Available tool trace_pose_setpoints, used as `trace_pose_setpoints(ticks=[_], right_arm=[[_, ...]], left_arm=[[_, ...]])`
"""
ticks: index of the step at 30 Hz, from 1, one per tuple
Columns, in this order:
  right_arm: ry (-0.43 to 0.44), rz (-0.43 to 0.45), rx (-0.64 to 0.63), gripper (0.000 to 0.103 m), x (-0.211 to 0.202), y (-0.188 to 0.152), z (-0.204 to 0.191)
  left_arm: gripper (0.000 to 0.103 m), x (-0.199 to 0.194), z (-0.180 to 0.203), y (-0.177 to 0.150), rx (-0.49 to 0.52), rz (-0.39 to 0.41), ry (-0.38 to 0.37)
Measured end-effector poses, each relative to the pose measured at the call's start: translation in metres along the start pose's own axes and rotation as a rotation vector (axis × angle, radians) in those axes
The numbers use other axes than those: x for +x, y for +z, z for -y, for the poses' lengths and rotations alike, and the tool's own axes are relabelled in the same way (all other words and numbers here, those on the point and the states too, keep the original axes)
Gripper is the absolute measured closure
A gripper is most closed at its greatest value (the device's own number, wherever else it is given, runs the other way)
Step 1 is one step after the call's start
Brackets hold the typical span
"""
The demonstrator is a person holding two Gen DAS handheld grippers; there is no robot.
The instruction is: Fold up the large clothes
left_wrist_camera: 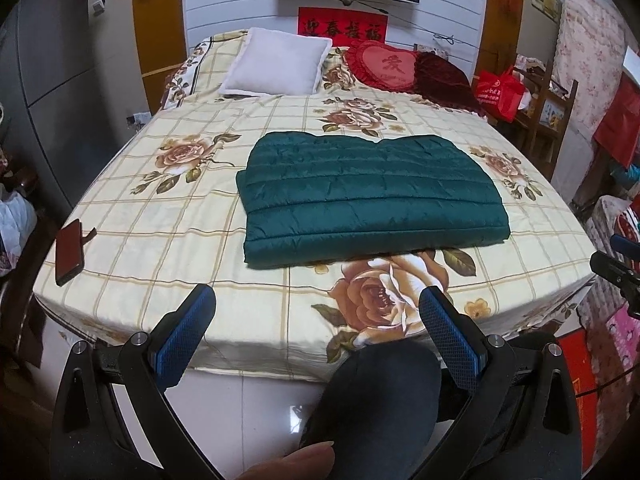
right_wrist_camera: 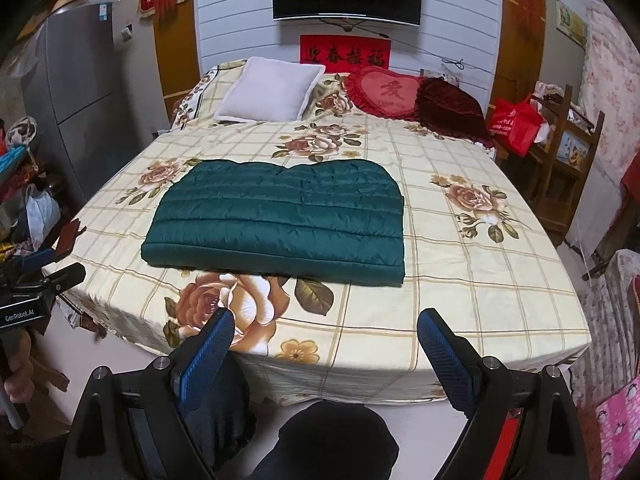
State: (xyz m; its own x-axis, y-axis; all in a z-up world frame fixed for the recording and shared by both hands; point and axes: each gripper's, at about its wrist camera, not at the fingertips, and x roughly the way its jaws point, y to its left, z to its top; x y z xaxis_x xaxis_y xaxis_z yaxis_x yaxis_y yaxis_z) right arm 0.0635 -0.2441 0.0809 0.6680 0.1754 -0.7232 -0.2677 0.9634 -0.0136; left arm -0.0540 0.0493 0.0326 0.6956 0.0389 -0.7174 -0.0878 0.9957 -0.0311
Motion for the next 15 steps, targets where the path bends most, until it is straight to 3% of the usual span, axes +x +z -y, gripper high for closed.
trace_pose_setpoints(ticks=[15], right_arm=[[0.015,-0.004,0.003,0.012,0.0047,0.0015,-0.0043]], left_arm=[[0.001,0.0071,-0.0017,-0.0017,-0.01,-0.02,-0.042]])
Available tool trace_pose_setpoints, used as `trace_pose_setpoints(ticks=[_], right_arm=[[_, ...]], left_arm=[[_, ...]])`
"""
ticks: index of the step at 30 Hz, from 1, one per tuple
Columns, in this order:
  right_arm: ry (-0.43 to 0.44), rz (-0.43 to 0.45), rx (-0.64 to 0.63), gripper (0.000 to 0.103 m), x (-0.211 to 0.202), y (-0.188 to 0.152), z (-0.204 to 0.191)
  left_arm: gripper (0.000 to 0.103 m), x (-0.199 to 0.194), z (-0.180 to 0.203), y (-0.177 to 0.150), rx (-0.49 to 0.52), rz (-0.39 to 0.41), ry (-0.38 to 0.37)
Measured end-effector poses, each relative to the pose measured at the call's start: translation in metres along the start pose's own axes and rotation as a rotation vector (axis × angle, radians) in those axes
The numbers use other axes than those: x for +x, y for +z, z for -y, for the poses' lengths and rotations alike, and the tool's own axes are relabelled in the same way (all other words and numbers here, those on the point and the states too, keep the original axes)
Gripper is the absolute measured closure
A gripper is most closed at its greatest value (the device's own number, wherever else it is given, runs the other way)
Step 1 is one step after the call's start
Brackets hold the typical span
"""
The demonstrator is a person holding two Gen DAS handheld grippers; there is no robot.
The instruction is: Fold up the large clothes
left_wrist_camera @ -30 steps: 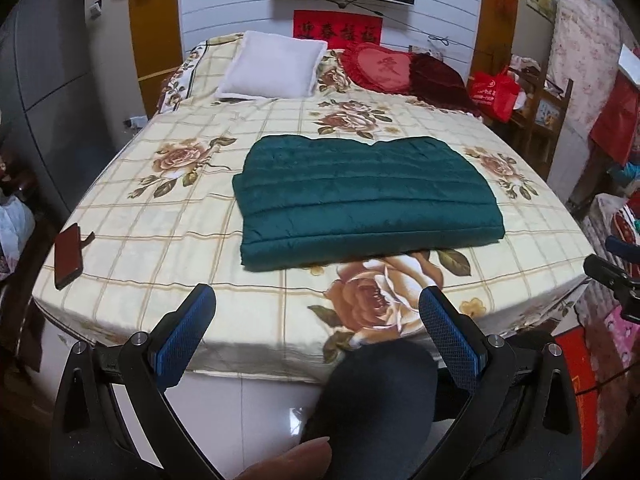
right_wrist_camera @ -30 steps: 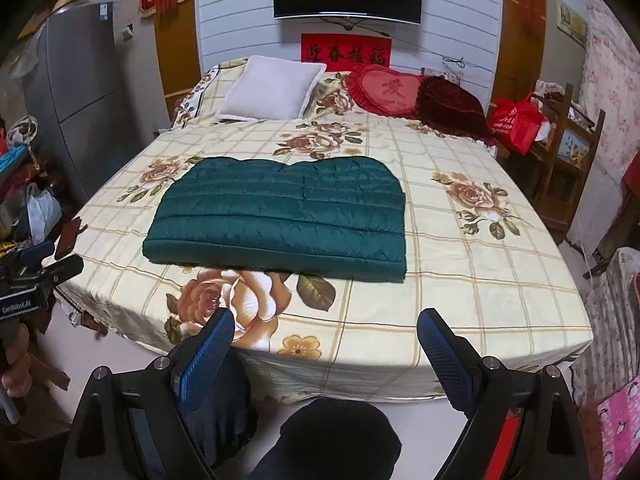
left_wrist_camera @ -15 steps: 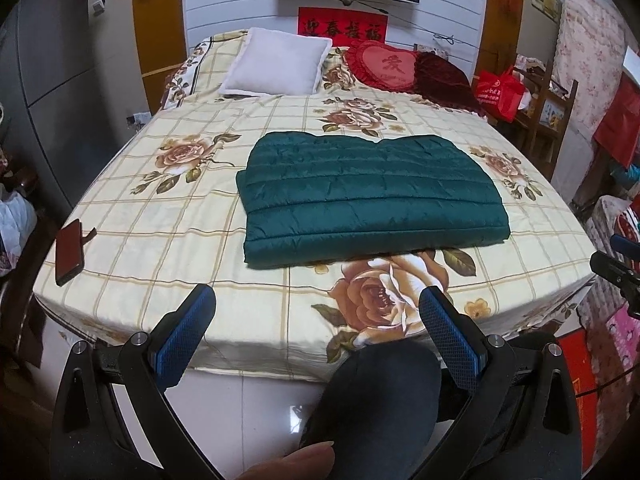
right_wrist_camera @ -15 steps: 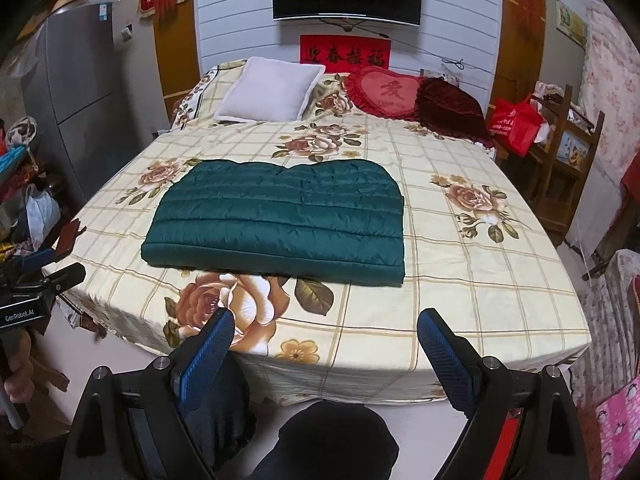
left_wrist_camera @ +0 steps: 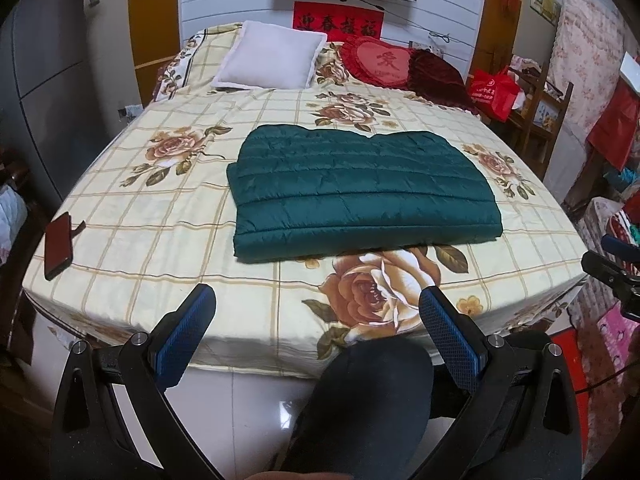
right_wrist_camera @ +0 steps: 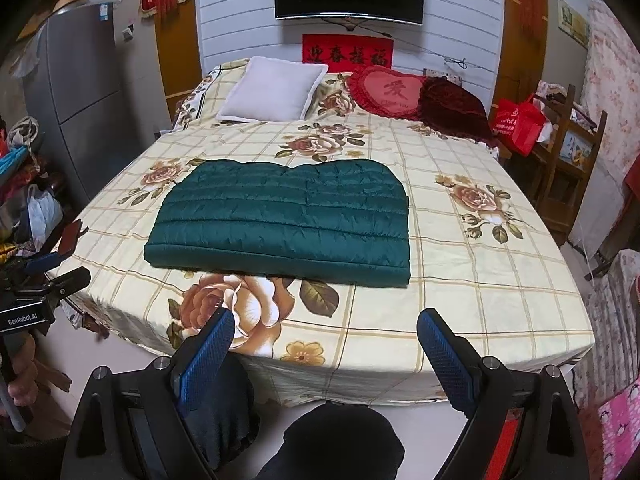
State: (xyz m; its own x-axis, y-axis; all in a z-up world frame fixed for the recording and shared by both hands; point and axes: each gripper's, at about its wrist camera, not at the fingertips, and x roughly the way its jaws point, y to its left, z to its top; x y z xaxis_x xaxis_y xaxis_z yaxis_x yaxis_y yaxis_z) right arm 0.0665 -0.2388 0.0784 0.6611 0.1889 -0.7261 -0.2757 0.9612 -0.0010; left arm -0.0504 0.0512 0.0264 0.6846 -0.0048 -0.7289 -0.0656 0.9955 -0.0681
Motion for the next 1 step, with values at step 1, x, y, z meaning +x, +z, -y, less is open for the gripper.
trace_pose_setpoints(ticks=[1], right_arm=[[-0.001,-0.001,-0.002,0.012,0.001,-0.0003,-0.0009]], left_arm=[[0.001,-0.0002,0.0011,-0.0005,0.004,0.004,0.004]])
